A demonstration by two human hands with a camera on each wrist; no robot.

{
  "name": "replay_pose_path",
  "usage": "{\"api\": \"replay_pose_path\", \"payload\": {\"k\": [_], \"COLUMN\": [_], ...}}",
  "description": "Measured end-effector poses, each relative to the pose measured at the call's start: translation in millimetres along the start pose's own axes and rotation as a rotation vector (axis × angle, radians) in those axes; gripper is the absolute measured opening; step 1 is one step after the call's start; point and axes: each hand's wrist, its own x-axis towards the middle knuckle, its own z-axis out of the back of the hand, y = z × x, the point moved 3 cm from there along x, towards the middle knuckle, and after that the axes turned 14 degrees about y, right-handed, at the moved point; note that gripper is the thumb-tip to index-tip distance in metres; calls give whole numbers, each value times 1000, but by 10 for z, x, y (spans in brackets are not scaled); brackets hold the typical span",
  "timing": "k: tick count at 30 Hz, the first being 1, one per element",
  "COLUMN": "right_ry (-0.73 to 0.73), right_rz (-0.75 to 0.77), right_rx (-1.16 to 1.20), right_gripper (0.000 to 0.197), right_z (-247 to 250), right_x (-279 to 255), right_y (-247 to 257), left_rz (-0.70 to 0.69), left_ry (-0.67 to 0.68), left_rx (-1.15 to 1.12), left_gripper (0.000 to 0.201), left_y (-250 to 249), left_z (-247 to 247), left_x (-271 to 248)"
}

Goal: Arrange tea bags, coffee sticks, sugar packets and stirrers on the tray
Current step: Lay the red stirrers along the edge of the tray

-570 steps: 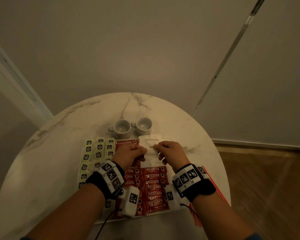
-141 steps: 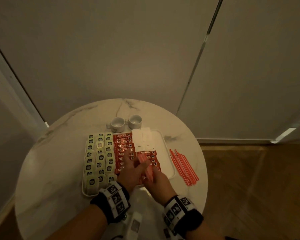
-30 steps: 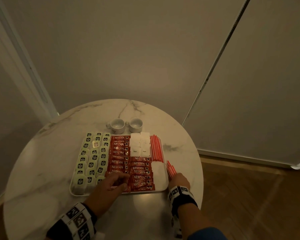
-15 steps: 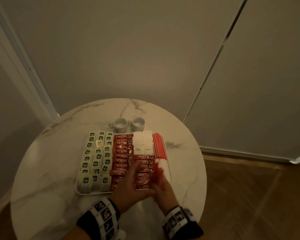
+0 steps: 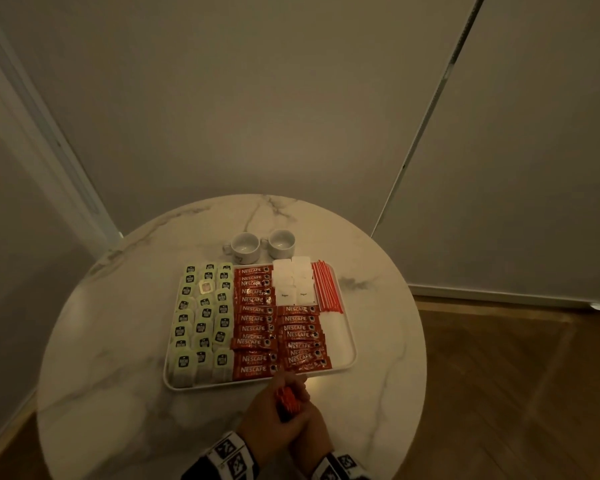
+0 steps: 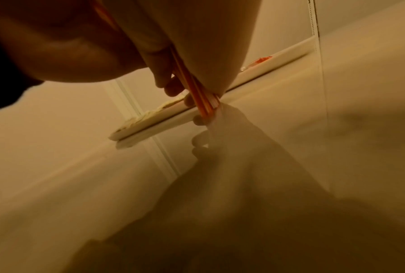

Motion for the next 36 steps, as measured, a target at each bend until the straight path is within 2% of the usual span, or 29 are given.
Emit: {"api": "replay_pose_path", "payload": {"k": [4, 6, 8, 10, 14, 16, 18, 21, 24, 25, 27, 29, 31, 33, 36], "right_ry": [-34, -31, -67, -99, -55, -7, 17, -11, -44, -48, -124, -259, -339, -323, -291], "right_rz": [8, 43, 65, 50, -18, -48, -87, -68, 21, 43, 53, -52, -235, -410, -510], "right_rx": [18, 57, 76, 91, 65, -23, -134, -65, 15, 9, -73, -130, -214, -260, -273], "right_gripper": [28, 36, 35, 30, 18, 17, 26, 23, 21, 21, 15, 12, 21, 24, 21], "right_z": [46, 80, 128, 170, 156, 103, 92, 157, 339, 418, 622, 898, 1155, 1307, 1381], "right_x": [-32, -133, -142, -90, -38, -1, 37, 18, -38, -37, 1, 62, 123, 200, 309], "right_y": [96, 114, 134, 189, 151, 71, 44, 104, 282, 345, 397, 363, 282, 177, 76], "left_rz": [-34, -87, -126, -129, -69, -26, 4, 58, 76, 76, 56, -3, -29, -41, -40], "left_ry": [-64, -83, -95, -106, -44, -26, -38, -94, -143, -148, -168, -260, -371, -416, -380], "left_rx": [-62, -90, -107, -76, 70, 98, 84, -32, -294, -355, -412, -485, -528, -547, -476], "left_gripper": [36, 41, 47, 55, 63, 58, 43, 21, 10, 13, 33, 44, 47, 49, 40], "left_y": [8, -58, -117, -131, -37, 8, 18, -94, -329, -418, -574, -684, -678, -611, -501], "left_z": [18, 33, 54, 69, -34, -95, -113, -39, 159, 233, 371, 536, 720, 856, 888], "left_x": [-14, -19, -6, 18, 54, 60, 79, 165, 272, 307, 365, 389, 376, 323, 219]}}
